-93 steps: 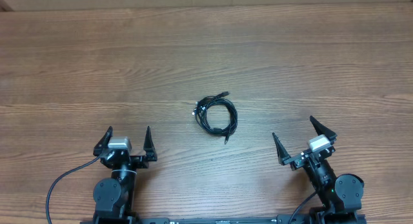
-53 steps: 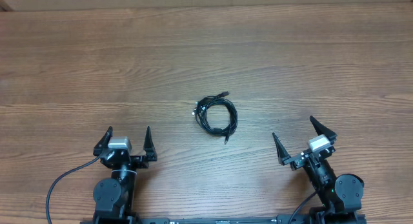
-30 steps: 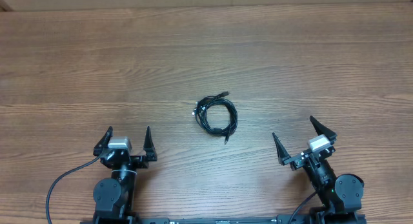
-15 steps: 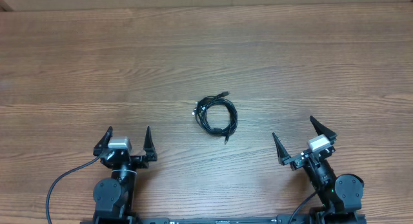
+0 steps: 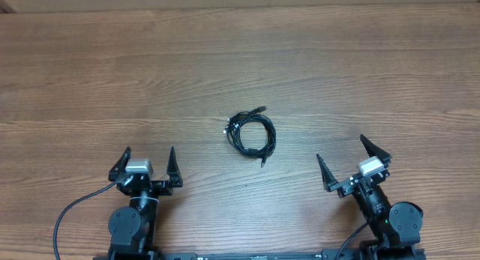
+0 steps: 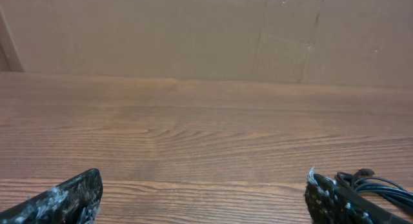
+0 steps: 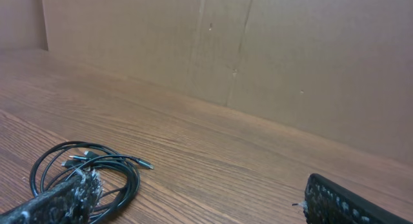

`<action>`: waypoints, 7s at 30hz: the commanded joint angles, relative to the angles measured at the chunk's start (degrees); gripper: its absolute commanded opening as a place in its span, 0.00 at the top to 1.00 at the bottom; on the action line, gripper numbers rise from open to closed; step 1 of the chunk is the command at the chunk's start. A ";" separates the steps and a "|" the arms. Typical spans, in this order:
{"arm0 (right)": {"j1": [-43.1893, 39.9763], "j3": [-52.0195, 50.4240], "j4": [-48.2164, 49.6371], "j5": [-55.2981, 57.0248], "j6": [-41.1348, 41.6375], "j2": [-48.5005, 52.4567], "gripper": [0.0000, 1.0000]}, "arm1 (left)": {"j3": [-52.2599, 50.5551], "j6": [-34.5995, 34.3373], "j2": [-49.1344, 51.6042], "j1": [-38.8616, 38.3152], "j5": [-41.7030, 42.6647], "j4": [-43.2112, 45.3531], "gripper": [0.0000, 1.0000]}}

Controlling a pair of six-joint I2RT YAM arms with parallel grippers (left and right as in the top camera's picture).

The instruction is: Untangle cables

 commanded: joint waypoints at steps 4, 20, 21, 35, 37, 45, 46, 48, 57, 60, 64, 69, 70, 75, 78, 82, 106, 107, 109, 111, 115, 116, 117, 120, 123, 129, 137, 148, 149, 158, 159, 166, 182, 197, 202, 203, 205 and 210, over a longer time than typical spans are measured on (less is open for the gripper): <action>-0.20 -0.59 0.35 -0.02 0.02 -0.46 0.00 | -0.26 0.68 -0.70 0.33 0.55 0.09 0.00; -0.20 -0.59 0.35 -0.02 0.00 -0.46 0.00 | -0.26 0.68 -0.70 0.33 0.55 0.09 0.00; -0.20 -0.59 0.35 -0.02 0.02 -0.46 0.00 | -0.26 0.68 -0.68 0.33 0.55 0.09 0.00; -0.20 -0.59 0.33 -0.02 0.02 -0.46 0.00 | -0.26 0.66 -0.68 0.33 0.57 0.07 0.00; -0.20 -0.59 0.33 -0.02 0.02 -0.46 0.00 | -0.26 0.66 -0.66 0.33 0.72 0.15 0.00; -0.20 -0.59 0.35 -0.02 0.02 -0.46 0.00 | -0.26 1.14 -0.66 0.33 -0.70 1.60 0.00; -0.20 -0.59 0.35 -0.02 0.02 -0.46 0.00 | -0.26 1.29 -0.66 0.33 0.44 1.64 0.00; -0.20 -0.59 0.35 -0.02 0.02 -0.46 0.00 | -0.24 4.22 -0.63 0.33 4.24 0.57 0.00; -0.20 -0.59 0.35 -0.02 0.02 -0.46 0.00 | 5.64 2.16 3.15 0.33 11.08 -5.42 0.00; -0.20 -0.59 0.33 -0.02 0.02 -0.46 0.00 | 10.95 2.58 8.87 0.33 14.82 -5.46 0.00; -0.20 -0.59 0.35 -0.02 0.02 -0.46 0.00 | 19.80 2.58 18.86 0.33 17.29 -6.43 0.00; -0.20 -0.59 0.35 -0.02 0.02 -0.46 0.00 | 35.34 2.60 34.69 0.31 19.82 -12.20 0.00; -0.20 -0.59 0.35 -0.02 0.02 -0.46 0.00 | 39.23 2.60 38.29 0.31 20.35 -13.70 0.00; -0.20 -0.59 0.33 -0.02 0.02 -0.46 0.00 | 56.85 5.14 52.30 0.22 20.26 -27.65 0.00; -0.20 -0.59 0.35 -0.02 0.02 -0.46 0.00 | 67.60 7.37 61.26 0.20 20.24 -38.03 0.00; -0.20 -0.59 0.35 -0.02 0.02 -0.46 0.00 | 76.76 6.95 70.03 -0.85 22.05 -41.27 0.00; -0.20 -0.59 0.35 -0.02 0.02 -0.46 0.00 | 97.83 -16.06 89.26 -12.48 18.51 -56.06 0.10; -0.20 -0.59 0.39 -0.76 0.02 -0.46 0.00 | 97.85 -17.75 90.40 -13.55 17.53 -58.10 0.09; -0.11 -0.59 0.68 -3.15 0.02 -0.46 0.00 | 97.85 -19.56 92.43 -14.93 15.50 -60.11 0.06; -0.11 -0.52 0.44 -5.46 8.44 -0.28 0.00 | 97.85 -19.78 94.92 -16.17 15.32 -60.37 0.04; -0.15 0.17 -1.07 -5.73 24.33 -0.28 0.00 | 97.85 -19.78 96.91 -16.39 16.48 -59.95 0.00; -0.15 0.28 -1.07 -6.75 25.05 -0.28 0.00 | 97.85 -19.76 97.22 -16.33 17.03 -59.84 0.00; -0.15 1.14 -2.12 -8.66 25.42 -0.24 0.00 | 97.85 -19.71 97.53 -16.31 17.00 -59.84 0.00; -0.15 5.33 -8.04 -10.47 26.08 1.11 0.00 | 97.85 -19.30 98.20 -16.31 16.74 -60.24 0.00; -0.15 12.59 -14.58 -10.45 26.91 5.66 0.00 | 97.81 -19.37 99.12 -16.31 16.13 -60.41 0.07; -0.15 32.17 -28.11 -10.40 26.91 20.37 0.00 | 97.74 -23.74 102.03 -17.27 12.04 -64.41 0.16; -0.15 53.99 -47.01 -10.49 25.40 39.06 0.00 | 97.70 -27.76 107.86 -20.44 9.03 -65.75 0.30; -0.15 54.47 -47.98 -10.80 25.35 42.53 0.00 | 97.70 -27.91 120.69 -22.29 4.55 -63.84 0.43; -0.15 54.47 -48.04 -10.80 25.35 42.53 0.00 | 97.70 -27.89 121.79 -22.29 4.72 -63.28 0.47; -0.15 54.47 -48.19 -10.80 25.35 42.53 0.00 | 97.66 -24.44 126.09 -23.63 7.10 -59.69 0.96; -0.15 54.47 -48.19 -10.80 25.38 42.53 0.00 | 97.66 -24.41 126.07 -23.61 7.10 -59.56 0.96; -0.15 54.45 -47.71 -10.82 27.65 44.02 0.01 | 98.36 -13.25 118.40 -23.04 12.87 -59.80 0.96; 0.31 54.45 -44.33 -17.27 29.66 62.49 0.29 | 98.40 0.17 102.42 -21.73 39.17 -58.01 0.96; 10.43 54.45 -33.27 -9.88 36.63 77.99 0.36 | 98.62 -4.57 102.42 -19.32 49.88 -57.53 0.96; 11.91 54.45 -33.90 2.51 49.37 84.08 0.52 | 98.71 -4.55 102.31 -17.70 51.80 -57.88 0.96; 11.78 54.45 -34.49 4.39 50.64 84.48 0.53 | 98.77 -4.57 102.27 -17.11 51.82 -58.05 0.96; 11.56 54.45 -34.75 6.21 51.06 84.80 0.62 | 98.95 -4.55 101.94 -15.72 52.24 -58.60 0.96; 11.47 54.51 -30.84 -2.45 41.83 83.43 0.96 | 98.95 -4.50 101.55 -11.50 47.69 -61.88 0.96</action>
